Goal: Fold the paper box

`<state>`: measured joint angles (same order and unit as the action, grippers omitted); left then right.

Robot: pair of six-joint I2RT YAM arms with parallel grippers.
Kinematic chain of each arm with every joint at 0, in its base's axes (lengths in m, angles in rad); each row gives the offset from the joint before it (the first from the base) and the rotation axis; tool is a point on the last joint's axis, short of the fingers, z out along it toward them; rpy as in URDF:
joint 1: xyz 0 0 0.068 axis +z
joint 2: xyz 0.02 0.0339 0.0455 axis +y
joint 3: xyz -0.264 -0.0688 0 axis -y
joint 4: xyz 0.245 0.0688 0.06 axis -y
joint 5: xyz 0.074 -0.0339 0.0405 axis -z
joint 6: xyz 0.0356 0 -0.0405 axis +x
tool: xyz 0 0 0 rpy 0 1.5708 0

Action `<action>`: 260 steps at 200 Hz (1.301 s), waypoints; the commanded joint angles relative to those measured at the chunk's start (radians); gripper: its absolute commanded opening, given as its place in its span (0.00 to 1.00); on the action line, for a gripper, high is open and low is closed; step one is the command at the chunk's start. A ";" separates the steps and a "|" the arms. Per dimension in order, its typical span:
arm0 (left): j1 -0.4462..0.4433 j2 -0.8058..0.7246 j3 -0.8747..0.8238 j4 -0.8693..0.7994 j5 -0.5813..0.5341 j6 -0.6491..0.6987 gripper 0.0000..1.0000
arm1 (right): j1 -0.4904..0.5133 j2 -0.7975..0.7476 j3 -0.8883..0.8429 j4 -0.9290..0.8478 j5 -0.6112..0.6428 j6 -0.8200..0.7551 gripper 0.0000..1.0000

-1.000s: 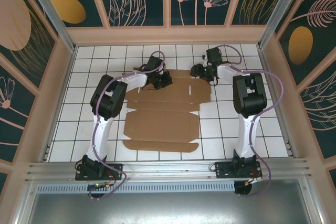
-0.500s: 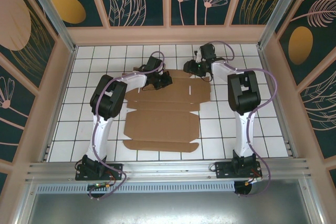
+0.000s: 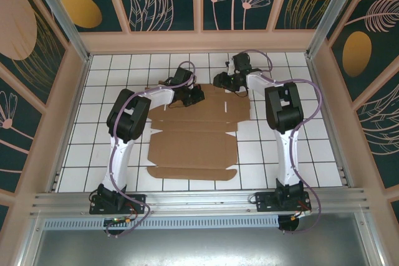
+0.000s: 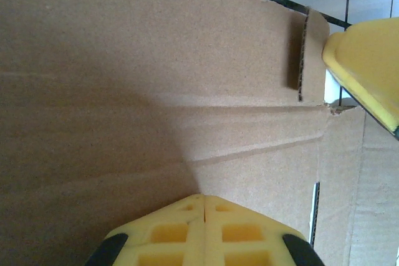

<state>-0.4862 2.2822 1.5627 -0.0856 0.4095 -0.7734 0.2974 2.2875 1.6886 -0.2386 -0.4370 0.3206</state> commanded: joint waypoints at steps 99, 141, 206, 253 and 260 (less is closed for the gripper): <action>0.020 -0.187 -0.010 -0.067 0.053 -0.046 0.09 | -0.159 -0.475 -0.447 0.100 0.040 0.032 0.55; 0.029 -0.245 -0.202 -0.041 0.064 -0.044 0.04 | -0.211 -0.551 -0.629 0.132 0.062 0.077 0.56; 0.054 -0.230 -0.396 0.085 0.101 -0.091 0.00 | -0.231 -0.523 -0.777 0.266 -0.137 0.081 0.55; 0.054 -0.211 -0.425 0.093 0.100 -0.082 0.00 | -0.227 -0.419 -0.774 0.396 -0.417 0.143 0.51; 0.055 -0.210 -0.429 0.094 0.101 -0.080 0.00 | -0.224 -0.400 -0.767 0.405 -0.438 0.151 0.51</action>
<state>-0.4320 2.0357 1.1637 0.0055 0.5018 -0.8513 0.0727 1.8221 0.9161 0.0814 -0.7044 0.4263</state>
